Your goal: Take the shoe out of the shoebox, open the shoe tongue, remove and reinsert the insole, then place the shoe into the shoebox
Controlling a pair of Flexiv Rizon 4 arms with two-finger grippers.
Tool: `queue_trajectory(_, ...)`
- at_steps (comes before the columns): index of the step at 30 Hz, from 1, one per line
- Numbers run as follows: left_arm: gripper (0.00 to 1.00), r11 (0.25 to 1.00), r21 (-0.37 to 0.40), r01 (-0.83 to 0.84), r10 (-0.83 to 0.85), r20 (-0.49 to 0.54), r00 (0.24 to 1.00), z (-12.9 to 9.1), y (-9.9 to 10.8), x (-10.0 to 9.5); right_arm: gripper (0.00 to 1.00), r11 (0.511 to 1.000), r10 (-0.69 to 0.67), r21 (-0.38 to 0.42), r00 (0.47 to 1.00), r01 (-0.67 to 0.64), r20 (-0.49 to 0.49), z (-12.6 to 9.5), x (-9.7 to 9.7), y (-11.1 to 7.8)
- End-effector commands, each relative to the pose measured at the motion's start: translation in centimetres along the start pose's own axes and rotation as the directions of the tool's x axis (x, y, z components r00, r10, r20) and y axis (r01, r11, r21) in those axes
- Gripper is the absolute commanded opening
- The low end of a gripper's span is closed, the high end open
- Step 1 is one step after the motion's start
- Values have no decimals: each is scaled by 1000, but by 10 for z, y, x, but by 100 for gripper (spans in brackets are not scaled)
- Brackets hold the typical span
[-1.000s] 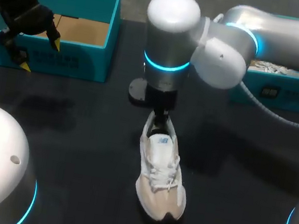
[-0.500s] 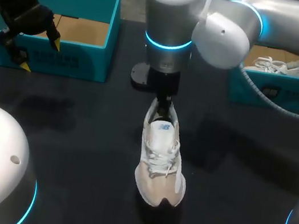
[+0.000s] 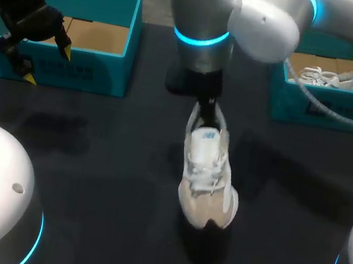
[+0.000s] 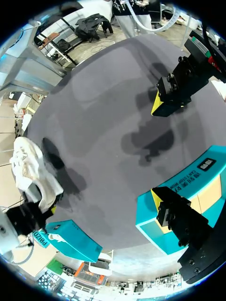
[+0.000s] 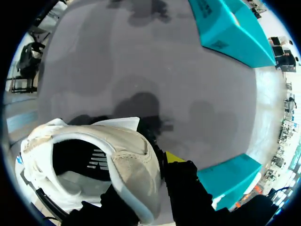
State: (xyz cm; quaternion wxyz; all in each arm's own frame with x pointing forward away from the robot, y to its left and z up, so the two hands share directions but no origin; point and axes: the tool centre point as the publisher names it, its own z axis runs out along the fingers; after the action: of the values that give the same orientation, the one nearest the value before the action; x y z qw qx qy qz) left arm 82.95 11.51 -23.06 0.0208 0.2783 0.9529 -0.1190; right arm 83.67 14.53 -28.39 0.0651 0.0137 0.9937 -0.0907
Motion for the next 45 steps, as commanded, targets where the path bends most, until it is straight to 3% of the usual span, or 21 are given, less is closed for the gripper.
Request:
queue_trajectory(1, 100, 1000, -3, 0, 0, -3, 1000, 0, 0, 0, 0, 999, -27, -35, 1000, 27, 6, -36, -13, -33)
queue_trajectory(5, 100, 1000, -3, 0, 0, -3, 1000, 0, 0, 0, 0, 997, -61, -45, 997, 63, 46, -56, -29, -55)
queue_trajectory(11, 100, 1000, -3, 0, 0, -3, 1000, 0, 0, 0, 0, 999, -42, 16, 997, 42, 64, -75, -55, -88)
queue_trajectory(20, 100, 1000, -3, 0, 0, -3, 1000, 0, 0, 0, 0, 999, -50, 20, 994, 48, 96, -98, -95, -118)
queue_trajectory(40, 100, 1000, -3, 0, 0, -3, 1000, 0, 0, 0, 0, 999, -50, 20, 994, 48, 96, -98, -95, -118)
queue_trajectory(45, 100, 1000, -3, 0, 0, -3, 1000, 0, 0, 0, 0, 997, -56, 58, 992, 49, 113, -115, -130, -132)
